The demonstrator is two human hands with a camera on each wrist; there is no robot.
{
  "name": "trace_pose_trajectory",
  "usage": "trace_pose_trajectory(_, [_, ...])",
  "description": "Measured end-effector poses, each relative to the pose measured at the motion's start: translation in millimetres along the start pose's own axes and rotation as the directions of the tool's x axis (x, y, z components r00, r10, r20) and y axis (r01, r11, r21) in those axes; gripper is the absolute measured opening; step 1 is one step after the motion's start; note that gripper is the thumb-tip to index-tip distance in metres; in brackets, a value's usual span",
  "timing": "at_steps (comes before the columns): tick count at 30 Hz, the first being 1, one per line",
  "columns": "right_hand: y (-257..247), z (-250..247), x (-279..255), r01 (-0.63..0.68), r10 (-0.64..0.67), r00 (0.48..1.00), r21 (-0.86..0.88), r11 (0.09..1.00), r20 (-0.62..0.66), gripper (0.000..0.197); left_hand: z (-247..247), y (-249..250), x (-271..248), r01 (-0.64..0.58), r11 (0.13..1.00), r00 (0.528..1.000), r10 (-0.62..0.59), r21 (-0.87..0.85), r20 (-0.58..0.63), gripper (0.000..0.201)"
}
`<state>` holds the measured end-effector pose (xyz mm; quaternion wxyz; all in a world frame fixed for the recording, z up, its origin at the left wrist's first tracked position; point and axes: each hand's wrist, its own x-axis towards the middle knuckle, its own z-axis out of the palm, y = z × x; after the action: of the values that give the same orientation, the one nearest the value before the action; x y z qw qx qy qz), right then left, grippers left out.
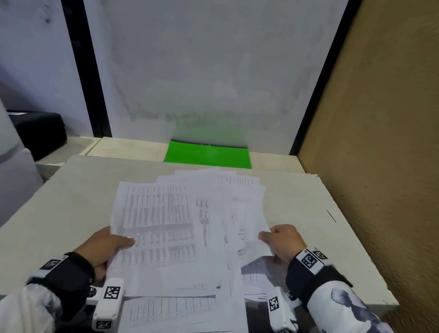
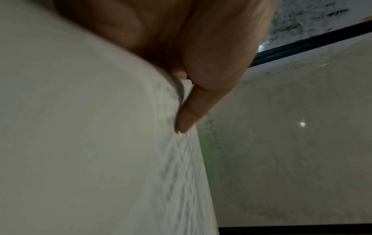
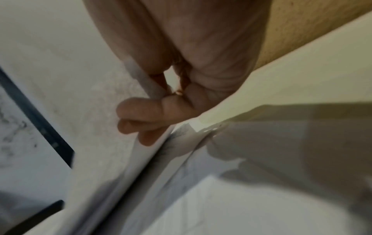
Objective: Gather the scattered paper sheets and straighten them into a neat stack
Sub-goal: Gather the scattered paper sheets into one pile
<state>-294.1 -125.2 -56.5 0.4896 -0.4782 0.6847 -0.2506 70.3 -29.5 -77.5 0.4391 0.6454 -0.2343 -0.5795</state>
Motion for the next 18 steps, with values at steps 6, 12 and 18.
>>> trace_pose_trajectory(6, [-10, 19, -5, 0.099, -0.098, 0.995, -0.038, 0.994, 0.025, 0.037, 7, 4, -9, -0.040, 0.998, 0.999, 0.038, 0.050, 0.024, 0.053])
trace_pose_trajectory(12, [-13, 9, 2, 0.129, -0.139, 0.968, -0.061, 0.990, -0.209, 0.043, -5, 1, -17, -0.023, 0.996, 0.996, 0.015, 0.086, 0.089, 0.051])
trace_pose_trajectory(18, [-9, -7, 2, 0.086, -0.008, 0.907, 0.168, 0.982, -0.421, 0.021, -17, -7, -14, -0.020, 0.995, 1.000, 0.020, 0.093, 0.006, 0.045])
